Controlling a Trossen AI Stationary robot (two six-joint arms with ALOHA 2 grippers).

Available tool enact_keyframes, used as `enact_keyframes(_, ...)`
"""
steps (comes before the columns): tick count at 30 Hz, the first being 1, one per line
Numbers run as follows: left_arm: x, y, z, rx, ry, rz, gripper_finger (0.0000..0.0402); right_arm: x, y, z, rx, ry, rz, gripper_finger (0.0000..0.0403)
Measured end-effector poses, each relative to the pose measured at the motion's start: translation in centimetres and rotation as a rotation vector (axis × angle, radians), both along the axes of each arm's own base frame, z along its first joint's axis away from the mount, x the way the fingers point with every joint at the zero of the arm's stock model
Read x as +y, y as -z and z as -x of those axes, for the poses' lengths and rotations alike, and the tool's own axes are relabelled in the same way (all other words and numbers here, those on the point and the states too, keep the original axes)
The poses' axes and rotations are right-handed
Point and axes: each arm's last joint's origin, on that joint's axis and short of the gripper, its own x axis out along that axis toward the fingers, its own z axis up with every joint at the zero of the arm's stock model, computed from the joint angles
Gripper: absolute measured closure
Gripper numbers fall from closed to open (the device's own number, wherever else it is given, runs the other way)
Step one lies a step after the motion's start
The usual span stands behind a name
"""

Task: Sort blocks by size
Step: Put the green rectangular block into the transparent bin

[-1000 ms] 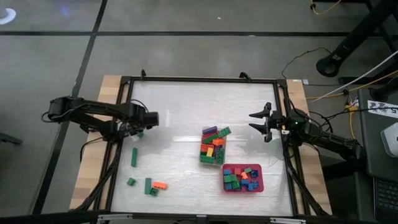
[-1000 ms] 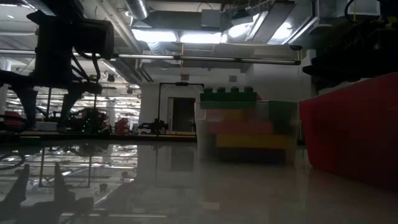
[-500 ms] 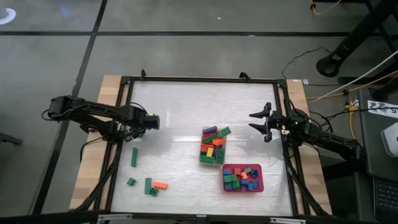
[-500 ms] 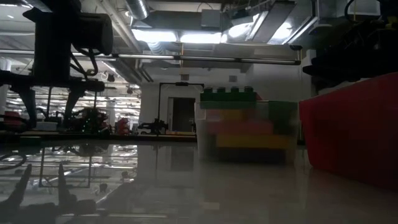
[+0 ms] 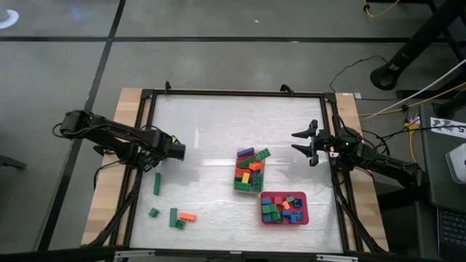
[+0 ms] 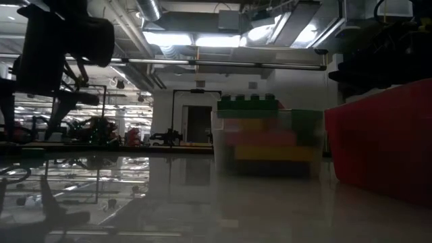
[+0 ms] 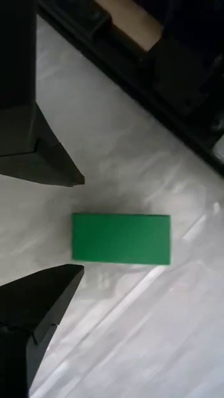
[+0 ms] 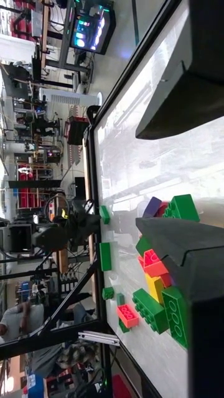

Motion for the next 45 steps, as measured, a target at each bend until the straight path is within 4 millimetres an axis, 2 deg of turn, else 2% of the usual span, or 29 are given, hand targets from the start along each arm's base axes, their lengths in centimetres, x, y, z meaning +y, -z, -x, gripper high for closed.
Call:
enact_keyframes(24,0.4,2.9,-1.2,0.197,0.031,-0.11,0.0198,0.0,0.0,0.0,0.0,0.0,0.0,0.0189)
enact_keyframes(31,0.5,3.9,-1.8,0.178,0.098,-0.135,0.0198,0.0,0.0,0.0,0.0,0.0,0.0,0.0189)
enact_keyframes(36,0.5,5.0,-1.3,0.141,0.11,-0.154,0.0199,0.0,0.0,0.0,0.0,0.0,0.0,0.0189)
enact_keyframes(39,0.5,4.8,-1.5,0.145,0.122,-0.148,0.0218,0.0,0.0,0.0,0.0,0.0,0.0,0.0189)
enact_keyframes(44,0.5,4.2,-2.1,0.158,0.21,-0.124,0.0287,0.0,0.0,0.0,0.0,0.0,0.0,0.0189)
enact_keyframes(45,0.4,4.1,-2.3,0.156,0.231,-0.117,0.029,0.0,0.0,0.0,0.0,0.0,0.0,0.0189)
